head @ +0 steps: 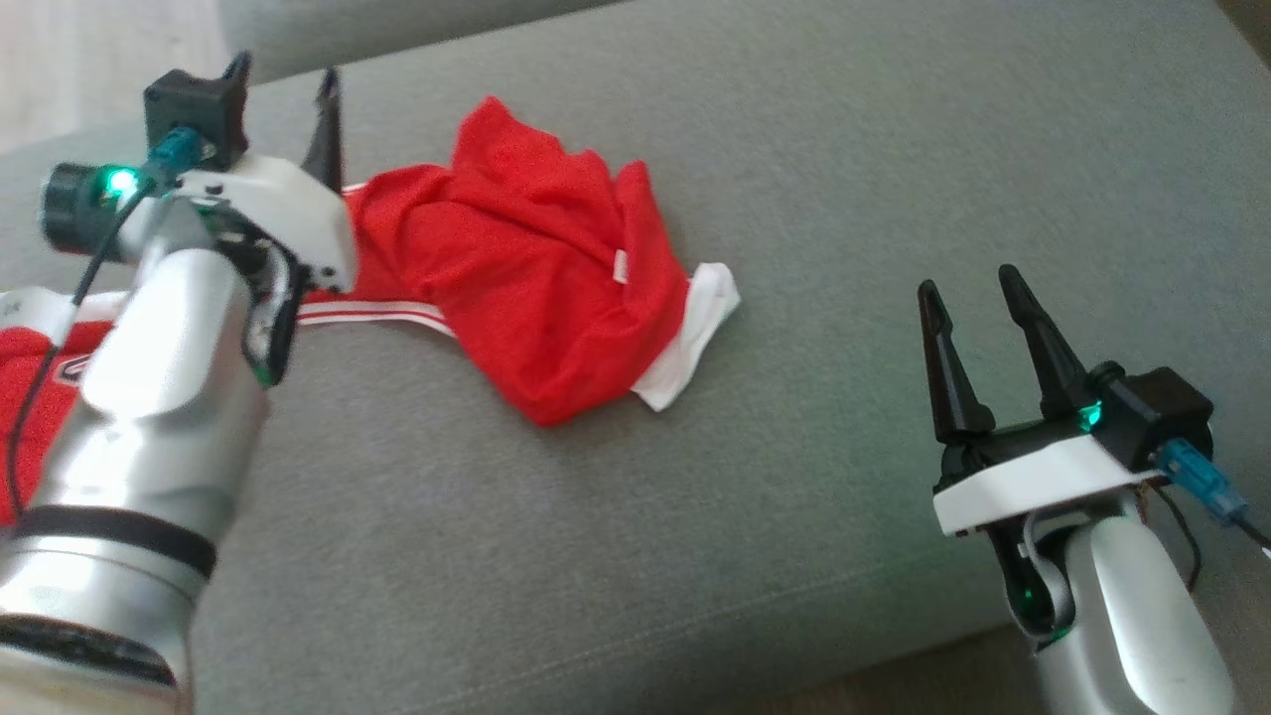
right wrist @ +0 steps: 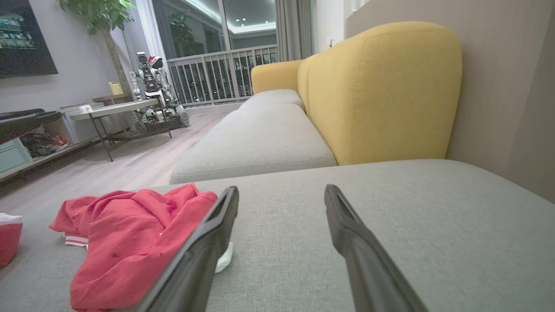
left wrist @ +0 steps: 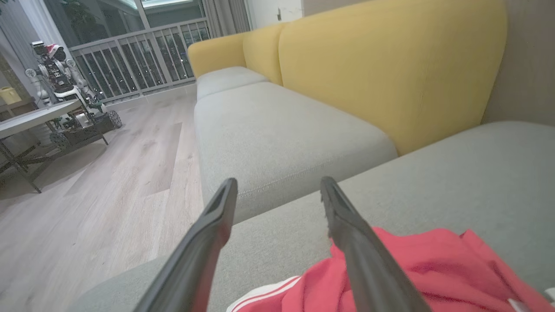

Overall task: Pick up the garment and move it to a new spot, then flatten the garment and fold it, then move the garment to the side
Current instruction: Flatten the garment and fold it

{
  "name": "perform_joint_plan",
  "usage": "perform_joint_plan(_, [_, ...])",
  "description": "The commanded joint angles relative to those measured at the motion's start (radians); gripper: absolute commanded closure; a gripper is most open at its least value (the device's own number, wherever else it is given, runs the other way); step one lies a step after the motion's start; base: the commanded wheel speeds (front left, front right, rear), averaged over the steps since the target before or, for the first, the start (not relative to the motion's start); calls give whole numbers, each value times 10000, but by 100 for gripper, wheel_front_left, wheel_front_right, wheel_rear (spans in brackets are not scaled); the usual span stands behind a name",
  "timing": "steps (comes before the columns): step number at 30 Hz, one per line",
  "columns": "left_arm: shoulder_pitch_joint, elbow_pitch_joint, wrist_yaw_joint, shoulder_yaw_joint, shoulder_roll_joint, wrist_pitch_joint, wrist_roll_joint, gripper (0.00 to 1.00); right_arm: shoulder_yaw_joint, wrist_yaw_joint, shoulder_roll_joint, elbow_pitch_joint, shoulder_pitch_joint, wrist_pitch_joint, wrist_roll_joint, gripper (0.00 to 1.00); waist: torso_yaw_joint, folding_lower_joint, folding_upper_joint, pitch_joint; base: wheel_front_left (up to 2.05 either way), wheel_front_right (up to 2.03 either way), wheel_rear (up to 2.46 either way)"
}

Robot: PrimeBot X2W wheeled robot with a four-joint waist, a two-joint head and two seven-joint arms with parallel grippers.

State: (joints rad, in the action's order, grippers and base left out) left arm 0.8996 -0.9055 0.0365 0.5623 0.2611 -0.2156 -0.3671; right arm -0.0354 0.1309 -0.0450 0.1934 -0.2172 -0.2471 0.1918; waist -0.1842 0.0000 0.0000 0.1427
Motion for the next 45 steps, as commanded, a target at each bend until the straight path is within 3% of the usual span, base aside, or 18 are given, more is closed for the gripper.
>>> perform_joint_plan(1, [268, 591, 43, -441, 168, -272, -164, 0, -170, -2, -53, -306, -149, -82, -176, 0, 394, 0, 0, -300, 0, 0, 0])
perform_joint_plan(5, [-769, 2041, 204, -763, -122, -440, -453, 0, -81, -2, -53, -427, 50, 44, -309, 0, 991, 0, 0, -590, 0, 0, 0])
perform_joint_plan(8, [-2719, 4307, 839, -1359, -541, -456, -597, 0, 76, -2, -53, -562, 411, 170, -432, 0, 1643, 0, 0, -900, 0, 0, 0])
perform_joint_plan(12, [-5258, 6445, 1336, -1830, -1186, -458, -448, 0, 300, -2, -53, -710, 897, 301, -508, 0, 2137, 0, 0, -1064, 0, 0, 0])
perform_joint_plan(17, [-7306, 7825, 1375, -2239, -1785, -460, -13, 0, 396, -2, -53, -878, 1183, 482, -620, 0, 2657, 0, 0, -1077, 0, 0, 0])
perform_joint_plan(27, [-7693, 8227, 793, -2250, -2074, -460, 556, 0, 133, -2, -53, -588, -206, 1233, -715, 0, 3448, 0, 0, -423, 0, 0, 0])
perform_joint_plan(29, [-7581, 8179, 725, -2185, -2092, -461, 592, 0, 228, -2, -53, -20, -816, 1454, -219, 0, 3654, 0, 0, -169, 0, 0, 0])
perform_joint_plan(36, [-7218, 8199, 809, -1566, -2105, -461, -16, 0, 1375, -2, -53, 2650, -3174, 1915, -687, 0, 4373, 0, 0, 723, 0, 0, 0])
perform_joint_plan(45, [-7076, 8200, 965, -1180, -2107, -461, -567, 0, 1907, -2, -53, 5625, -4589, 1998, -1244, 0, 4980, 0, 0, 997, 0, 0, 0])
